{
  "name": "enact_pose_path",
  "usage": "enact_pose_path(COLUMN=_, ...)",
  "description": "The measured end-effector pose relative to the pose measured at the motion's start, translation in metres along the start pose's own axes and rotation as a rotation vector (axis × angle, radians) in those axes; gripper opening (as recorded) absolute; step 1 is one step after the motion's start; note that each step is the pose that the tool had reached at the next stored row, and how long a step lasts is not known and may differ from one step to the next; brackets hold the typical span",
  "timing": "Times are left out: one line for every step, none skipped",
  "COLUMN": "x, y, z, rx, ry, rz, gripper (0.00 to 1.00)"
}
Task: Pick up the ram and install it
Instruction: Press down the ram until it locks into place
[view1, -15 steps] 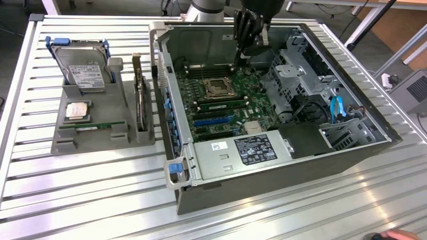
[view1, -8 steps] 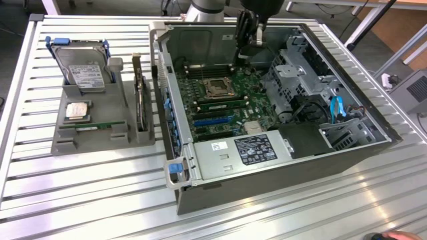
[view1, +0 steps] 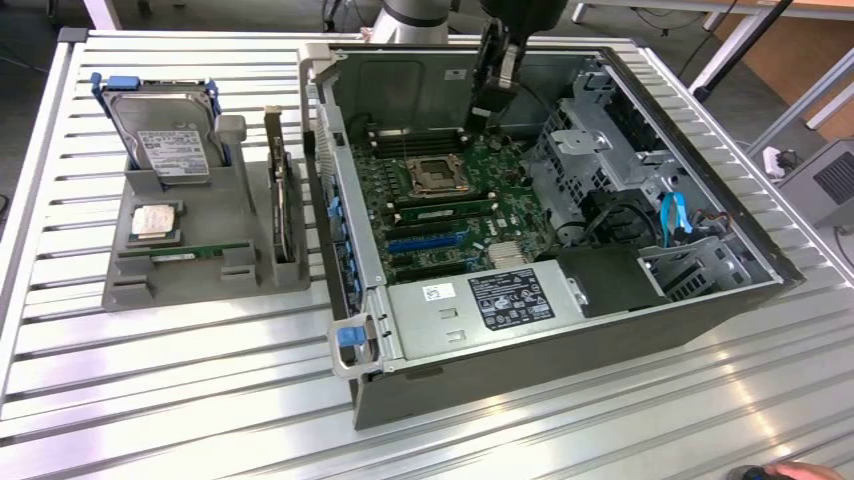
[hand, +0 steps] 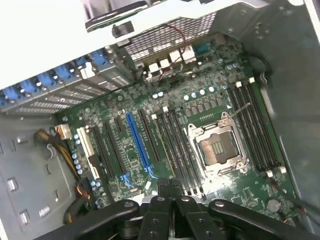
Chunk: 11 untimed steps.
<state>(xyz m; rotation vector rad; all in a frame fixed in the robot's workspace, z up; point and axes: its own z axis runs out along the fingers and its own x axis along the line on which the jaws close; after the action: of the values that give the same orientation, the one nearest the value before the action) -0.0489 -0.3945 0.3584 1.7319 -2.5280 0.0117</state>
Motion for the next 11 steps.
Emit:
enact_pose_path(x=0.0000, y=0.0000, z=0.0000, rx=-0.0010, ry=-0.0004, rz=0.015, gripper=0.11)
enact_pose_path(x=0.0000, y=0.0000, z=0.0000, rx=-0.0018, ry=-0.0009, rz=0.028, gripper=0.11)
enact_pose_path(x=0.0000, y=0.0000, z=0.0000, rx=-0.0035, ry=-0.0018, rz=0.052, gripper=0.11)
enact_pose_path(x=0.0000, y=0.0000, z=0.0000, rx=-0.0057, ry=-0.0029, rz=0.085, gripper=0.11)
enact_pose_path(x=0.0000, y=0.0000, z=0.0000, rx=-0.0072, ry=-0.0038, rz=0.107, gripper=0.11)
enact_pose_path(x=0.0000, y=0.0000, z=0.0000, rx=-0.0083, ry=-0.0044, rz=0.122, gripper=0.11)
enact_pose_path(x=0.0000, y=0.0000, z=0.0000, rx=-0.0101, ry=-0.0054, rz=0.149, gripper=0.11)
enact_pose_path(x=0.0000, y=0.0000, z=0.0002, rx=-0.0117, ry=-0.0063, rz=0.173, gripper=0.11)
enact_pose_path(x=0.0000, y=0.0000, z=0.0003, rx=-0.0134, ry=-0.0072, rz=0.198, gripper=0.11)
enact_pose_path(x=0.0000, y=0.0000, z=0.0004, rx=-0.0144, ry=-0.0077, rz=0.212, gripper=0.11)
enact_pose_path(x=0.0000, y=0.0000, z=0.0005, rx=-0.0155, ry=-0.0083, rz=0.229, gripper=0.11)
